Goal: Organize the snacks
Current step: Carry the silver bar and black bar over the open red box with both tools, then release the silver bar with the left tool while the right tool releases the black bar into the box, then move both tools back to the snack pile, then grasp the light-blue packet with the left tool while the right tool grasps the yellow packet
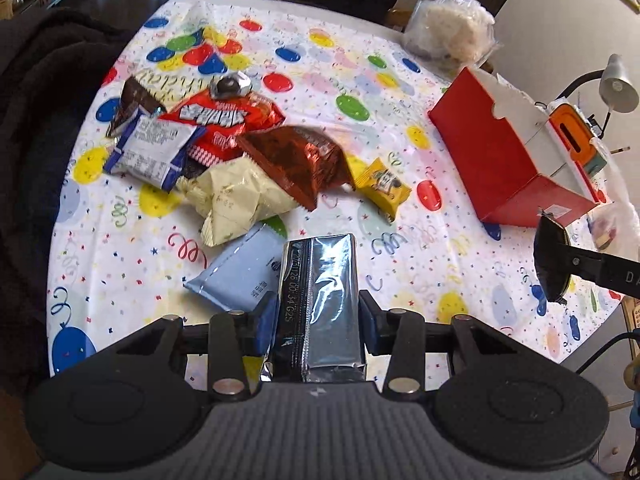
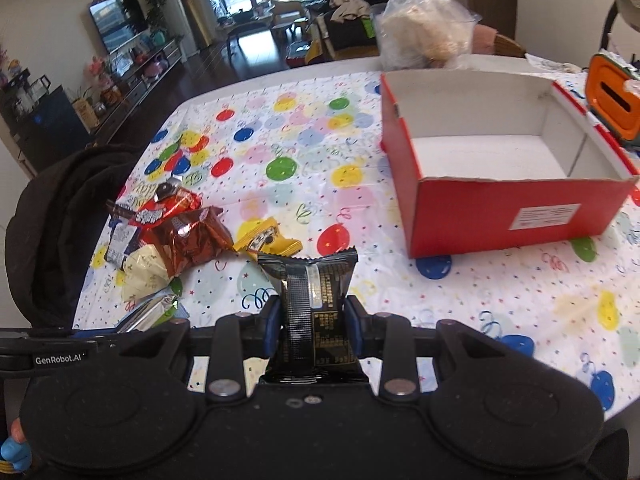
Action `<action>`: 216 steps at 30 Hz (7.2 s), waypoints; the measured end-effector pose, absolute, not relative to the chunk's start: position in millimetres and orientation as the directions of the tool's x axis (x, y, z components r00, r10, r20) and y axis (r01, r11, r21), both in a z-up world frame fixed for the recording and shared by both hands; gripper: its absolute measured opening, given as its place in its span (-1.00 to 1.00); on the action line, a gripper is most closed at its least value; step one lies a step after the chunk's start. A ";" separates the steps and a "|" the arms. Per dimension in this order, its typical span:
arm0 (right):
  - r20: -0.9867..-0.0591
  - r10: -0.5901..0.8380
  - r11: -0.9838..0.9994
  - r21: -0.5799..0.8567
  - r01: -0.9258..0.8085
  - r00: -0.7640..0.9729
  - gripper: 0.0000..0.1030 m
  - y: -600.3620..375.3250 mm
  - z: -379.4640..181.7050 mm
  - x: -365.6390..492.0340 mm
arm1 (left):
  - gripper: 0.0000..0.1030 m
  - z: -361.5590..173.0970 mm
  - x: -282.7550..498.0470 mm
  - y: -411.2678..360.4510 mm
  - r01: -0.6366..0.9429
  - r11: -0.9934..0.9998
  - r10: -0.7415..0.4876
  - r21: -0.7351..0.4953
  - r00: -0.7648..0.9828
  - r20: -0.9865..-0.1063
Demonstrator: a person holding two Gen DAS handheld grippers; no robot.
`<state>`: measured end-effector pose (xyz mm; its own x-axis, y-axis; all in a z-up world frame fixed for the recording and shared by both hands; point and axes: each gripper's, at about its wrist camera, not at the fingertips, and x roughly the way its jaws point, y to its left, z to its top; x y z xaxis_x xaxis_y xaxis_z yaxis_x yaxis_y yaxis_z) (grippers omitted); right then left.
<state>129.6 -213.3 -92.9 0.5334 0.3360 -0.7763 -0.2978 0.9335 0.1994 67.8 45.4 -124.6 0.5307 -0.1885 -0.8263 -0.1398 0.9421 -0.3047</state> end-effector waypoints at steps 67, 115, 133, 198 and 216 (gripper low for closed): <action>-0.922 0.245 0.874 0.077 -0.480 0.299 -0.34 -384.3 -155.1 384.2 | -0.18 -114.7 352.6 -265.3 0.093 0.996 -0.036 -0.004 0.352 -0.935; -0.701 0.565 0.765 0.246 -0.595 0.436 0.99 -312.8 -55.3 281.9 | 0.57 -20.7 184.9 -128.1 -0.196 0.975 0.063 -0.102 0.692 -0.719; -0.769 0.481 0.844 0.276 -0.460 0.421 0.99 -210.7 -73.8 225.1 | 0.57 -53.1 102.6 8.9 -0.014 0.993 -0.082 -0.118 0.634 -0.769; -0.852 0.374 0.791 0.086 -0.606 0.367 -0.36 -139.9 -158.9 212.0 | -0.08 -160.7 102.6 49.5 0.070 0.986 -0.169 -0.154 0.438 -0.883; -0.735 0.364 0.892 0.098 -0.441 0.572 -0.36 -215.3 -75.0 194.4 | -0.08 -85.3 116.8 7.4 0.148 0.978 -0.204 -0.144 0.595 -0.778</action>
